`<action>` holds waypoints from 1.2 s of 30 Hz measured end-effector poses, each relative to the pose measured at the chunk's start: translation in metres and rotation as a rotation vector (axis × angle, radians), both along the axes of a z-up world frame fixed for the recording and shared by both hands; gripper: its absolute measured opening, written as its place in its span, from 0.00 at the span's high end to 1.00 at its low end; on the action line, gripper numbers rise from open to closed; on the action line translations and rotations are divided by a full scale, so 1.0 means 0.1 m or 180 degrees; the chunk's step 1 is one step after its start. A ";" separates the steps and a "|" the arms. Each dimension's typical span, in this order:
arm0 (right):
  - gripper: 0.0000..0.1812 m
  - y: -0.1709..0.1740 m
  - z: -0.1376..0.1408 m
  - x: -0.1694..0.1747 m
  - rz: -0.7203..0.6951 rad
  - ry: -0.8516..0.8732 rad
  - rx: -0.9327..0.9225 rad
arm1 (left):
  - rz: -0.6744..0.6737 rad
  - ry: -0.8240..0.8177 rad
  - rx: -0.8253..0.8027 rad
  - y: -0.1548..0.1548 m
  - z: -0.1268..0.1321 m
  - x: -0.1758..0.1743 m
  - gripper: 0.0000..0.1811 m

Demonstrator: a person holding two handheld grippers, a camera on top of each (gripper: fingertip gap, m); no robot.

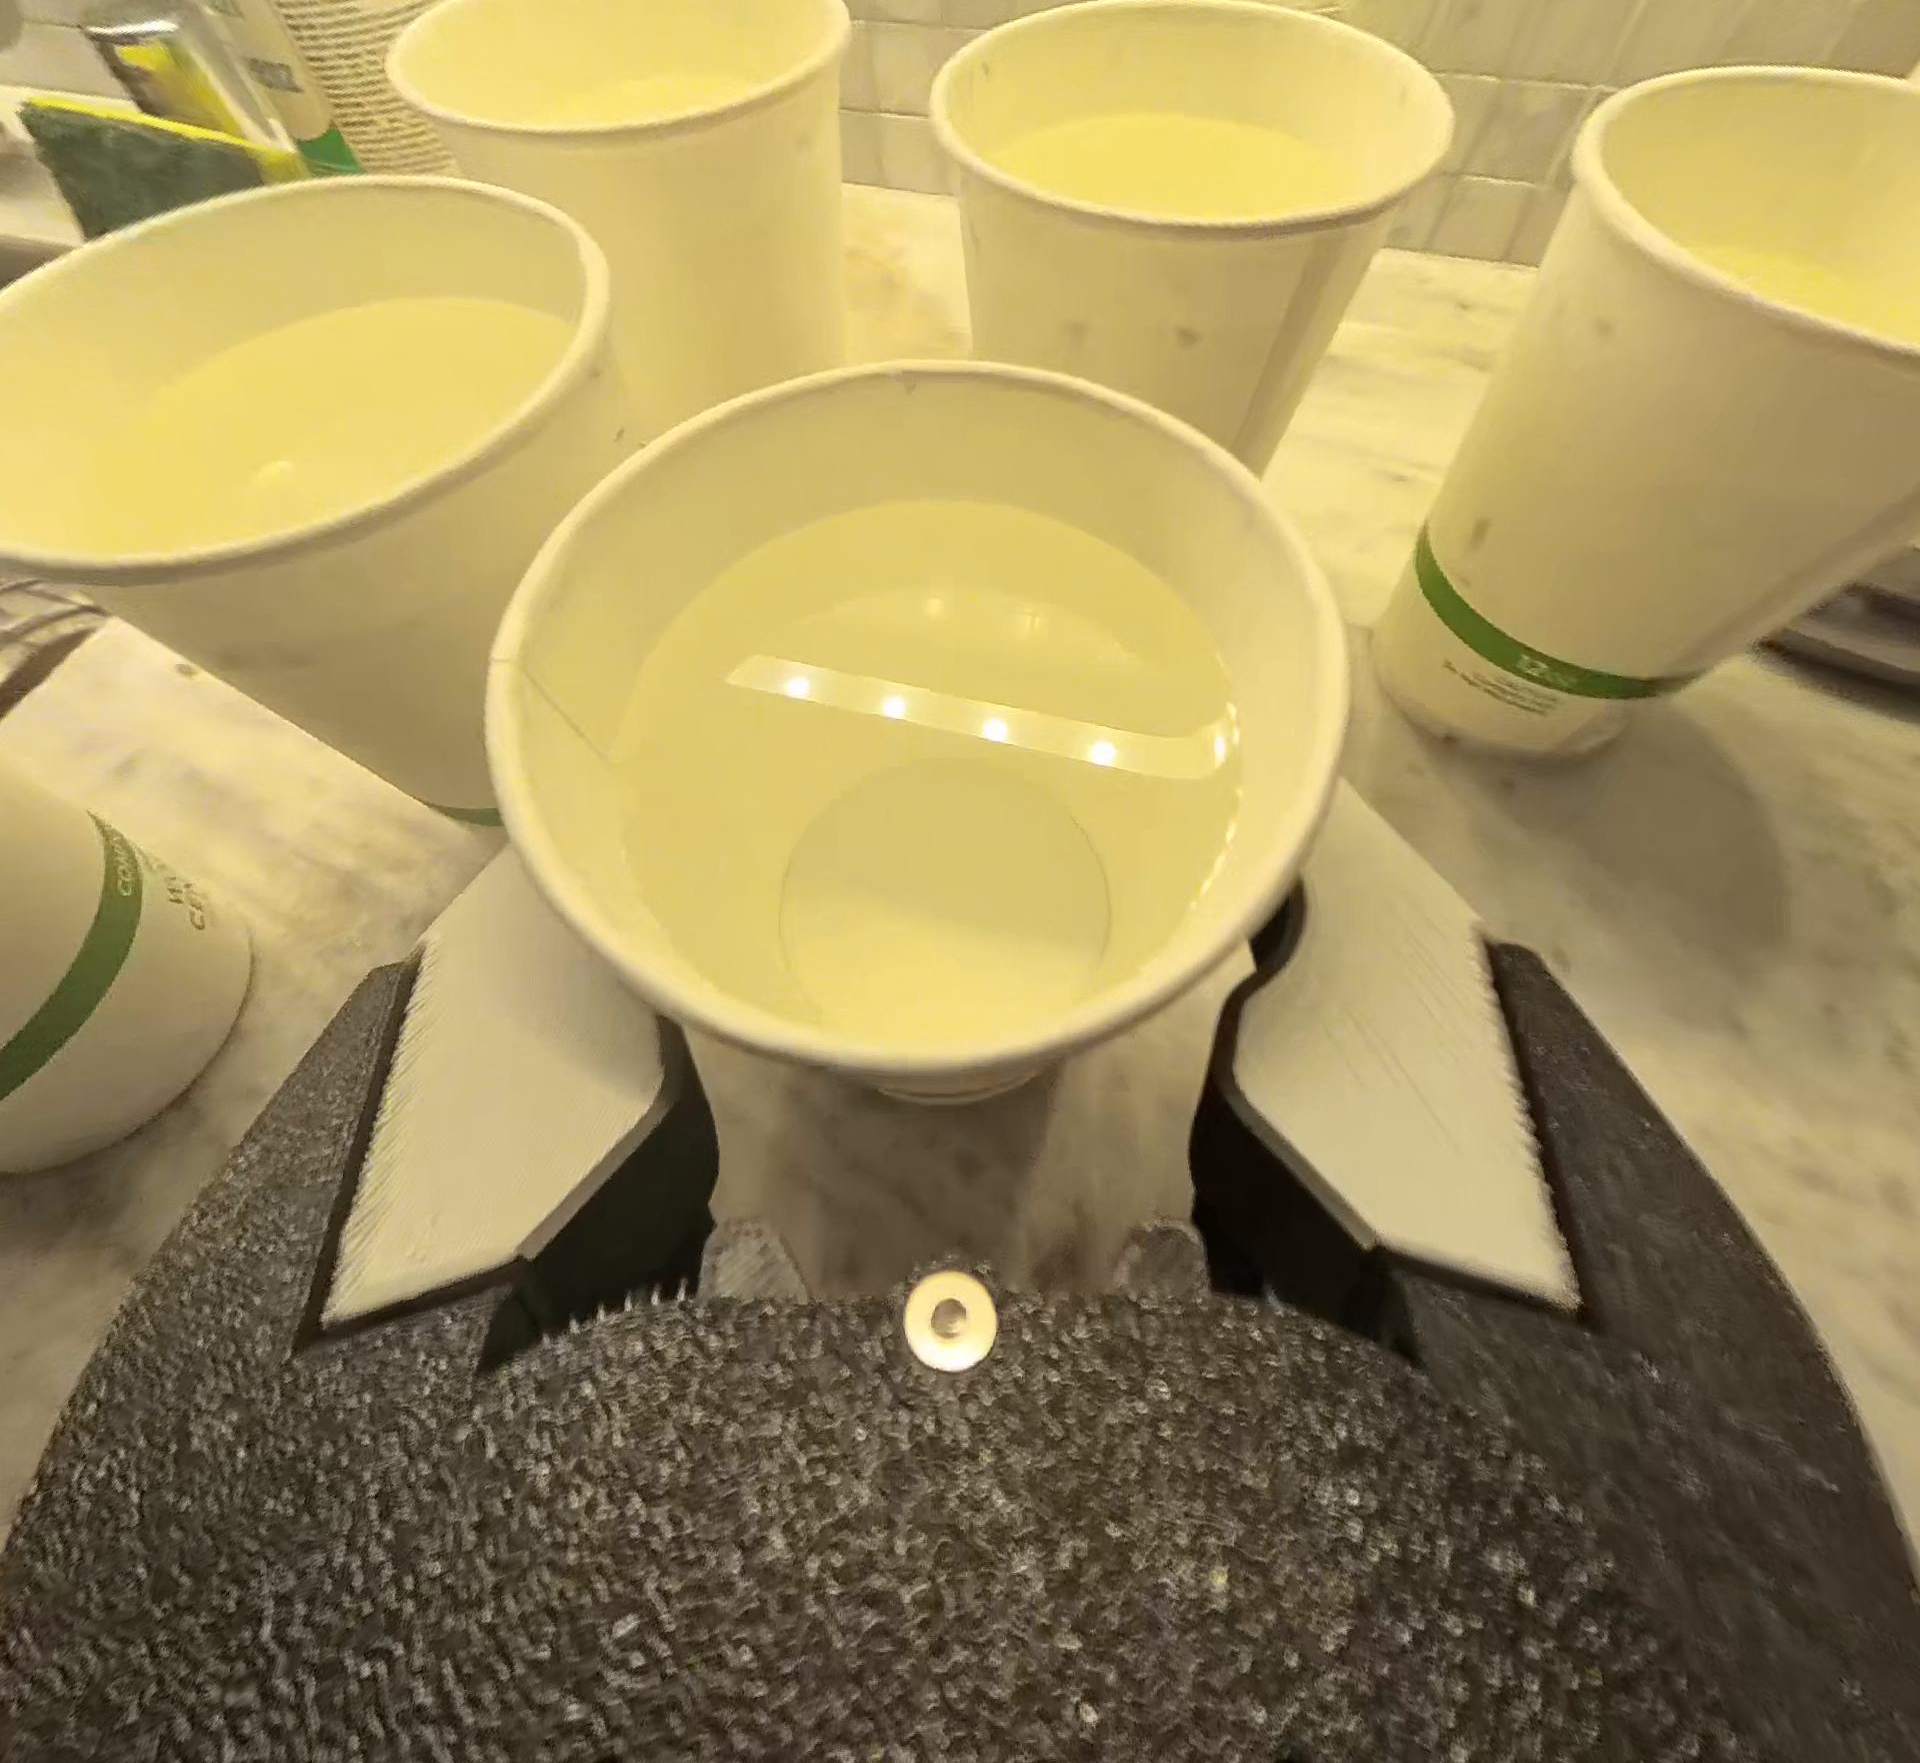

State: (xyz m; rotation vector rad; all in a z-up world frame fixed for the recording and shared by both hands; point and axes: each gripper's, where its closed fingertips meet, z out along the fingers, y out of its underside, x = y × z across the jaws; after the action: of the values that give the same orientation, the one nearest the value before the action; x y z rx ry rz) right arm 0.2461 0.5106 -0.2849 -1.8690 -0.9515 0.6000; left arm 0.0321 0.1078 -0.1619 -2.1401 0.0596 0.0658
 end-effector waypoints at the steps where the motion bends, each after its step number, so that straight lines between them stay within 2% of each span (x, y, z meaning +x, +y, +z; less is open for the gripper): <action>1: 0.38 -0.01 0.00 -0.03 0.0076 0.0003 0.0003 | 0.0014 0.0006 -0.0010 0.02 0.00 0.00 0.54; 12: 0.48 -0.06 0.03 0.00 0.0092 0.0019 0.0115 | 0.0032 -0.0014 -0.0094 0.18 -0.09 -0.01 0.54; 18: 0.49 -0.17 0.13 0.19 -0.0133 0.0249 0.0102 | -0.0021 -0.0051 -0.0102 0.21 -0.13 -0.01 0.54; 25: 0.52 -0.35 0.15 0.47 -0.0428 0.0278 0.0166 | -0.0199 -0.0076 -0.0074 0.23 -0.14 0.03 0.54; 36: 0.54 -0.60 0.33 0.59 -0.0684 0.0549 0.0367 | -0.0307 -0.0009 -0.0078 0.15 -0.11 0.04 0.54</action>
State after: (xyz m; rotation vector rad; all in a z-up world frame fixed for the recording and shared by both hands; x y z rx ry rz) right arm 0.3055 0.4509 -0.2516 -1.7571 -0.6496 0.5539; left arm 0.0366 0.1226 -0.1725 -2.1584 0.1626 0.0055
